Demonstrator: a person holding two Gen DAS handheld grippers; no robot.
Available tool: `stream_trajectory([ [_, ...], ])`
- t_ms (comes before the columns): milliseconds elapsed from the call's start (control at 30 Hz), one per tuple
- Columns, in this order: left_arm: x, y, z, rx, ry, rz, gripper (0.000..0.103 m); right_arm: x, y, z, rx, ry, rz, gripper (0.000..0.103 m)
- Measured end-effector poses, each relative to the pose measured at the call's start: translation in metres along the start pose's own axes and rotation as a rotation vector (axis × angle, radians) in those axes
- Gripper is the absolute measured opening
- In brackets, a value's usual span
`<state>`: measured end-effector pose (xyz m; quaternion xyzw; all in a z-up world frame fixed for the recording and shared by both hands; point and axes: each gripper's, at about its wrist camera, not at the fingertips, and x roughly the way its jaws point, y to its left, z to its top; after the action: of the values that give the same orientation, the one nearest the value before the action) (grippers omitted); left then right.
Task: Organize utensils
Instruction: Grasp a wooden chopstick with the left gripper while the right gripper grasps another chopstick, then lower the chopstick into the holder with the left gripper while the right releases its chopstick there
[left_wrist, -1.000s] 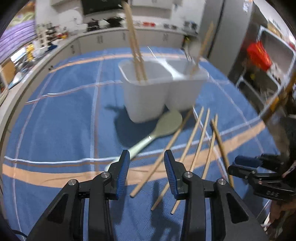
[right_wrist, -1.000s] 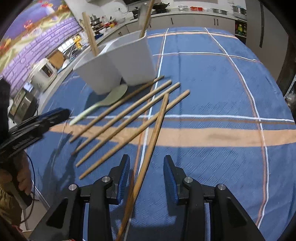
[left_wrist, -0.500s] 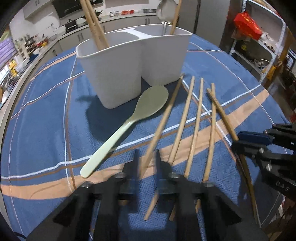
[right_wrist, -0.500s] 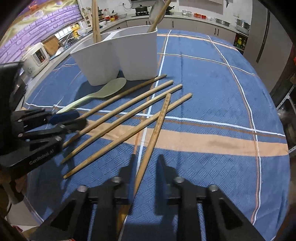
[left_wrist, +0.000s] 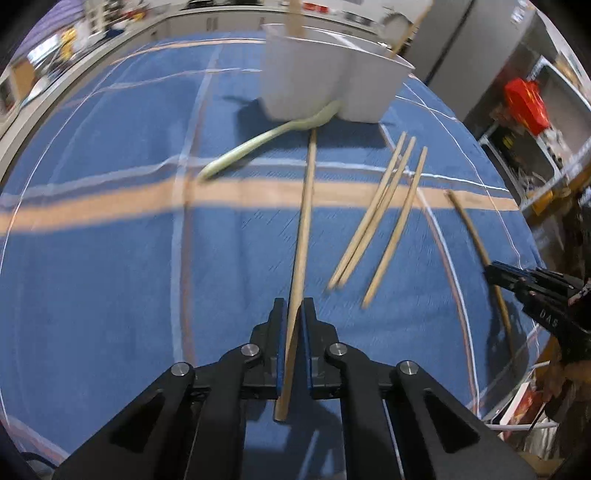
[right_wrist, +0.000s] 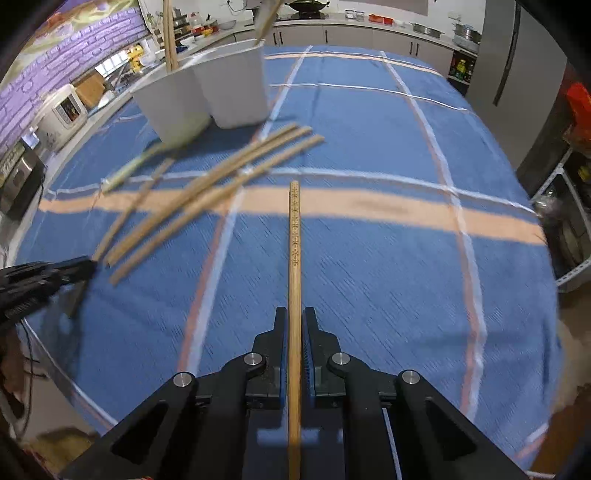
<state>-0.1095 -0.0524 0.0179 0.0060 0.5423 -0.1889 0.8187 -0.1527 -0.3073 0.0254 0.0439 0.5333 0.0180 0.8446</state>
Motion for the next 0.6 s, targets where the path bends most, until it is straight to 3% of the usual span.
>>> stream_trajectory([
  [233, -0.023, 0.018, -0.018, -0.038, 0.003, -0.014, 0.007, -0.015, -0.024, -0.021, 0.004, 0.001, -0.020, 0.009],
  [367, -0.033, 0.013, -0.001, -0.021, -0.041, -0.015, 0.007, -0.014, -0.025, -0.019, 0.033, 0.004, 0.001, 0.018],
  [600, 0.000, -0.001, 0.043, 0.089, -0.016, 0.043, 0.008, -0.006, -0.019, -0.003, 0.017, 0.036, -0.011, 0.019],
])
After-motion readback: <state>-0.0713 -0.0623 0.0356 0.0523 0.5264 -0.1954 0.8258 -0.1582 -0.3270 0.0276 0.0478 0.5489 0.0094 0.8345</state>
